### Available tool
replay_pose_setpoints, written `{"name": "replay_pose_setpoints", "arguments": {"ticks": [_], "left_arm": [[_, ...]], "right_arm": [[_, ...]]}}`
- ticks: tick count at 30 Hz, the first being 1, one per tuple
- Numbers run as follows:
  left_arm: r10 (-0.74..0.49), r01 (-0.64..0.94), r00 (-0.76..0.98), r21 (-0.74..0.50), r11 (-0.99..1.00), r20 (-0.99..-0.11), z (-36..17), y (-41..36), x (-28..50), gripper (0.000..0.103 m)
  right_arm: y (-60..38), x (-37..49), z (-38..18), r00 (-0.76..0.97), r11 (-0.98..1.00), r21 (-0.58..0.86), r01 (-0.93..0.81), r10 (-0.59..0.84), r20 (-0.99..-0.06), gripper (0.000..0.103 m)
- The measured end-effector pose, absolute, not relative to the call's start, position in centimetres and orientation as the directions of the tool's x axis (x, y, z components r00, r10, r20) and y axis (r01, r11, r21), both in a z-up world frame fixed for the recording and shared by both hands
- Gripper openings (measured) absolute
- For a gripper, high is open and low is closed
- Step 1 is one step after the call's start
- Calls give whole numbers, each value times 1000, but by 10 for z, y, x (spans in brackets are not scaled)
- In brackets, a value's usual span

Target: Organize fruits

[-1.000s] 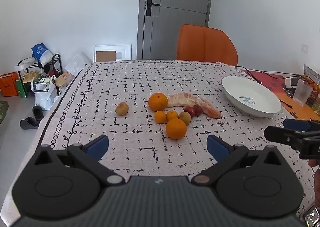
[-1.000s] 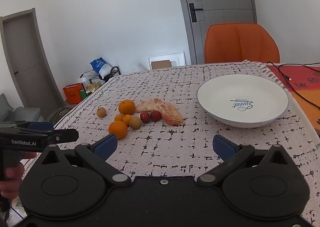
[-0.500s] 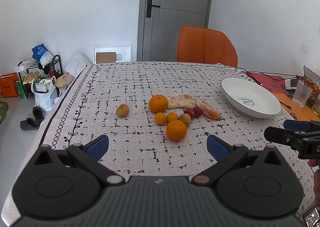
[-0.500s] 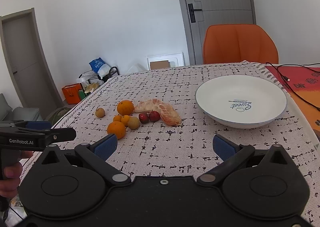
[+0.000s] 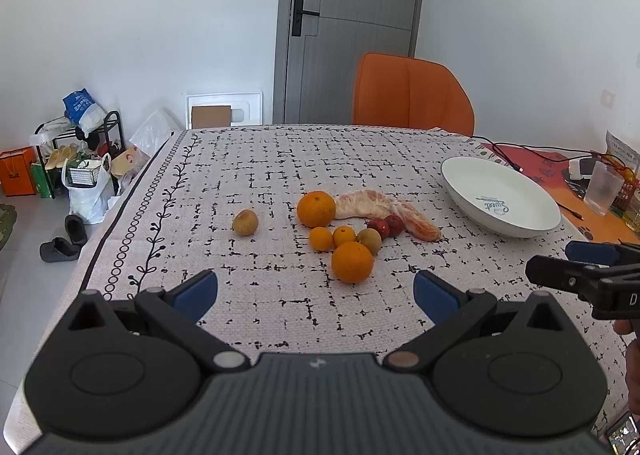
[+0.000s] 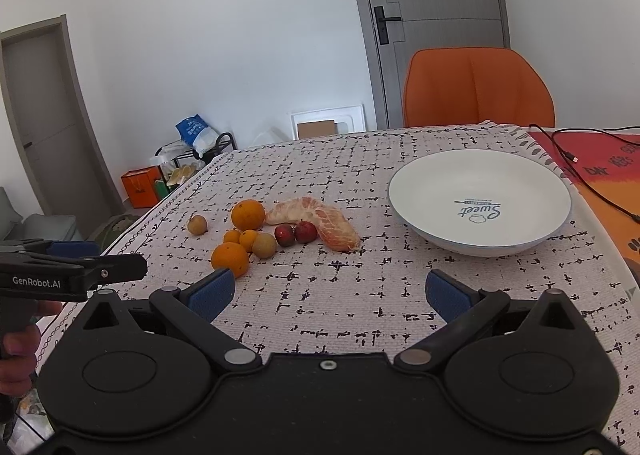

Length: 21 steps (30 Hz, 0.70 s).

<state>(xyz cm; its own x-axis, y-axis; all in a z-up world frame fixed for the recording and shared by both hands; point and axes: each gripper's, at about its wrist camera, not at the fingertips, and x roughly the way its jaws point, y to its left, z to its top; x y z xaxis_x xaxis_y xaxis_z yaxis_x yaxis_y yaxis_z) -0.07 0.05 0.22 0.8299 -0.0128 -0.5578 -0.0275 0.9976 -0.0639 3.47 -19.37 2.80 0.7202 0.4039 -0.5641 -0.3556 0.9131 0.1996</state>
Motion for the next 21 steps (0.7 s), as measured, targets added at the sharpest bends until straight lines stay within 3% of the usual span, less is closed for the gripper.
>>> {"name": "replay_pose_setpoints", "arguments": {"ticks": [21], "left_arm": [[-11, -28, 831, -62, 998, -556, 3, 0, 1, 103]], "right_arm": [[-191, 34, 28, 718, 915, 187, -359, 398, -570, 103]]}}
